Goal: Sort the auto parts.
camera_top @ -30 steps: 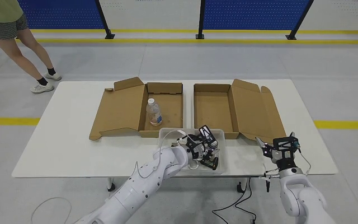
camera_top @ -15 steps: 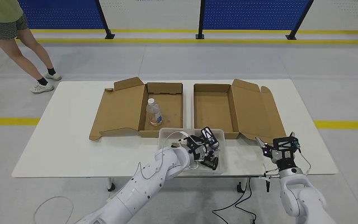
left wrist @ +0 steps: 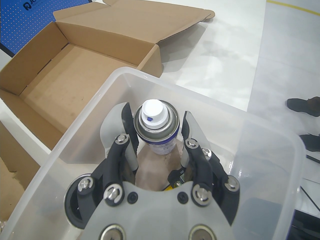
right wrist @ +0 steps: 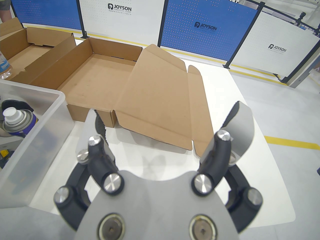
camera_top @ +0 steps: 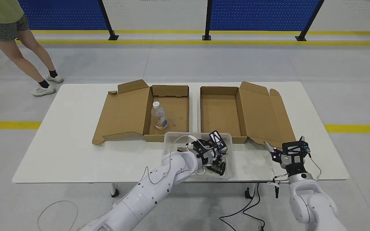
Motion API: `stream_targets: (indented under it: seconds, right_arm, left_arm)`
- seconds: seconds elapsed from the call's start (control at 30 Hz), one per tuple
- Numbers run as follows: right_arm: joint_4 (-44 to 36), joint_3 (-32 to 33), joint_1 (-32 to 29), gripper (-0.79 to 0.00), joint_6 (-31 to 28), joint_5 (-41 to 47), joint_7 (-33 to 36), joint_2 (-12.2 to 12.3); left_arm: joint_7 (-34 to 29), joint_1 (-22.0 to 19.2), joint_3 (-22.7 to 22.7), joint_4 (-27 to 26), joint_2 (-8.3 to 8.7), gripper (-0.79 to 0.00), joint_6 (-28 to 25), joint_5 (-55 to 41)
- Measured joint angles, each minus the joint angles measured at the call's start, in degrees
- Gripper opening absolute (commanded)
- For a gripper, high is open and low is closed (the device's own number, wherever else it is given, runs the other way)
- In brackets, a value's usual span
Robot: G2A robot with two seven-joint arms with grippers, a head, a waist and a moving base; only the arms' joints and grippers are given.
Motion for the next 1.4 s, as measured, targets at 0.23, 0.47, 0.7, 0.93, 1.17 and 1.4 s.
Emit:
stream_targets:
  seconds: [0.23,0.47,0.7,0.93,1.17,1.4]
  right_arm:
    - [0.0,0.0,0.0,0.000,0.0,0.0,0.0,0.0]
    - [0.0,0.0,0.0,0.000,0.0,0.0,0.0,0.0]
    - [0.0,0.0,0.0,0.000,0.0,0.0,0.0,0.0]
    - [0.0,0.0,0.0,0.000,0.0,0.0,0.0,0.0]
    - [0.0,0.0,0.0,0.000,0.0,0.0,0.0,0.0]
    - [0.0,0.0,0.0,0.000,0.0,0.0,0.0,0.0]
  left_arm:
    - [0.3,-0.1,-0.1,0.6,-0.30,-0.640,0.1,0.2]
    - [0.9,0.0,-0.7,0.6,-0.33,-0.785,-0.5,0.7]
    - [1.0,0.4,-1.4,-0.3,-0.18,-0.631,-1.3,1.1]
    - [0.4,1.5,-3.1,-3.3,0.45,-0.018,-3.2,1.4]
    - [-0.7,4.4,-7.3,-9.7,2.12,0.000,-6.3,1.4]
    - [-2.6,8.5,-11.7,-16.3,3.86,0.000,-7.2,3.1]
